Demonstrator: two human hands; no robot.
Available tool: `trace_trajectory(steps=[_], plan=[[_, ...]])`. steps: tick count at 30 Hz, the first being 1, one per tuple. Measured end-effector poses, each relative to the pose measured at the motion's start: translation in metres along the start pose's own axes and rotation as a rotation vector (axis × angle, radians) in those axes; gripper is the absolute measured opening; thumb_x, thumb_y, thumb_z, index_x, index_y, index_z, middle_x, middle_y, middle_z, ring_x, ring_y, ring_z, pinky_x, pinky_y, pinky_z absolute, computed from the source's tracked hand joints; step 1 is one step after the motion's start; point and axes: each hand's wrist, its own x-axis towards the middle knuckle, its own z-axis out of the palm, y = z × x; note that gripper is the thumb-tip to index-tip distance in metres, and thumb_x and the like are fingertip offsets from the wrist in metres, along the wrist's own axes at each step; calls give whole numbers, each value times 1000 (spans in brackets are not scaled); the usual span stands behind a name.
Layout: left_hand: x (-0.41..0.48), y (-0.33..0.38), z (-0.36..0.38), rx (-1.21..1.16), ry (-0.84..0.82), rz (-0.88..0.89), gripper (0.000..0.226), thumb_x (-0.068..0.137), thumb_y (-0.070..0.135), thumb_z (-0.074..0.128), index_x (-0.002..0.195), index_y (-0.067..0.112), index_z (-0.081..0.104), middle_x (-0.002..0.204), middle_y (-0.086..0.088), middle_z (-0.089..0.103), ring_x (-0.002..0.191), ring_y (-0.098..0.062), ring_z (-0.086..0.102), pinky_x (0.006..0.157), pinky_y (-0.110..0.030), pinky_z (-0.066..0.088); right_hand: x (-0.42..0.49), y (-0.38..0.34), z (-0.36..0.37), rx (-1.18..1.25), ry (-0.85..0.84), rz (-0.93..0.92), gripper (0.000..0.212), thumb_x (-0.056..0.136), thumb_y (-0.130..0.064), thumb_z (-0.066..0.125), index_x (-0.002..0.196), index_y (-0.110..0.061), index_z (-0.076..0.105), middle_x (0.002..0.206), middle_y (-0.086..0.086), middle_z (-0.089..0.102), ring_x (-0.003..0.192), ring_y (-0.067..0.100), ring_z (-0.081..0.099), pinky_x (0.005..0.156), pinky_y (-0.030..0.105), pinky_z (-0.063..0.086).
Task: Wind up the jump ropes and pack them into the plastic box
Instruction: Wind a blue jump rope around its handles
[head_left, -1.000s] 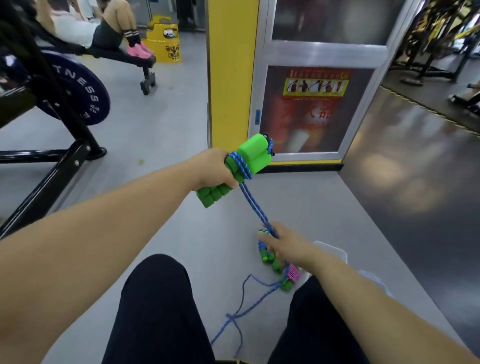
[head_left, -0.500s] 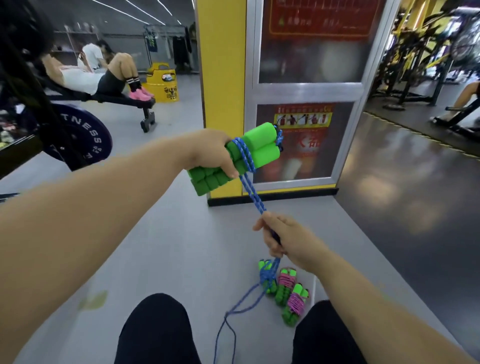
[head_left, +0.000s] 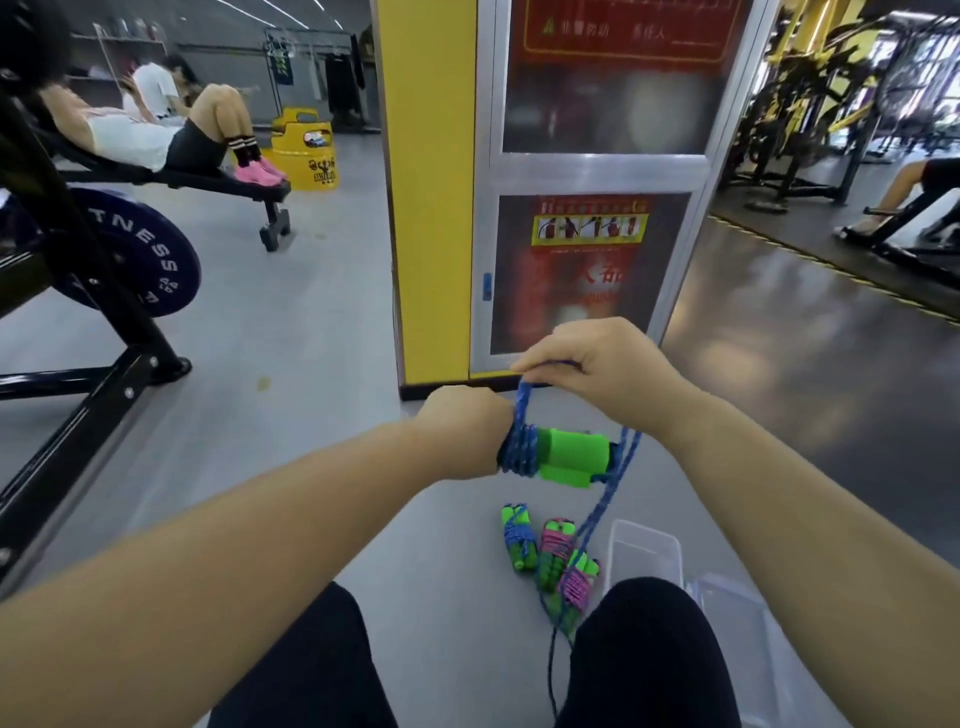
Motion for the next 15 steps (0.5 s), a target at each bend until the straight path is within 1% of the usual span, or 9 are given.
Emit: trace_trajectory(steps=[1,3,5,7,9,10,12,14,15], plan=[[-3,0,-1,-77,-2,24,26,89,35,58,102,13,57,83,3,55,78,-21,53,62,-29,38,-4,5,1,94,-13,75,14,86,-22,65,96,-22,74,83,-23,63,80,-10,59,74,4,43],[-7,1,-7,-180,-9,105,29,84,40,65,100,17,57,71,9,42,74,-15,45,62,-27,35,-13,13,5,282,-117,255,11,86,-24,64,91,-27,74,88,-20,68,85,-11,61,77,2,43],[-11,1,-9,-251,0,185,27,81,40,68,94,21,54,69,11,41,74,-14,45,62,-26,33,-23,22,13,427,-234,400,10,86,-26,64,84,-32,72,86,-19,71,82,-9,62,75,5,45],[-14,-1,-7,-343,2,226,28,79,38,71,92,23,52,78,8,52,78,-15,49,65,-26,37,-34,30,21,594,-303,500,9,84,-25,64,82,-27,72,79,-15,73,75,-4,64,70,13,48],[-16,-4,-2,-391,-17,227,36,76,36,74,103,21,54,94,3,61,83,-14,50,69,-26,38,-43,34,27,699,-385,583,14,87,-21,58,80,-20,70,70,-13,72,67,-3,64,65,14,49],[-18,-4,0,-397,-29,220,43,76,35,74,111,22,52,101,2,63,84,-14,49,69,-26,37,-47,36,29,681,-430,597,17,89,-21,56,79,-19,70,67,-13,71,64,-4,63,63,12,49],[-19,-6,3,-330,-35,204,54,77,34,73,122,26,44,104,2,63,84,-16,51,66,-27,36,-50,38,33,588,-518,591,22,85,-34,56,76,-18,69,64,-10,67,58,0,57,59,13,45],[-19,-7,3,-130,5,209,53,83,33,65,128,32,37,93,1,62,74,-19,49,58,-28,34,-49,40,34,536,-578,583,28,82,-43,56,71,-20,68,59,-1,52,50,8,41,51,19,35],[-19,-8,2,-18,33,216,53,87,31,60,132,34,33,83,1,59,67,-19,46,52,-27,34,-48,42,34,539,-596,593,29,84,-42,55,68,-21,67,54,-2,44,47,9,32,48,20,28]])
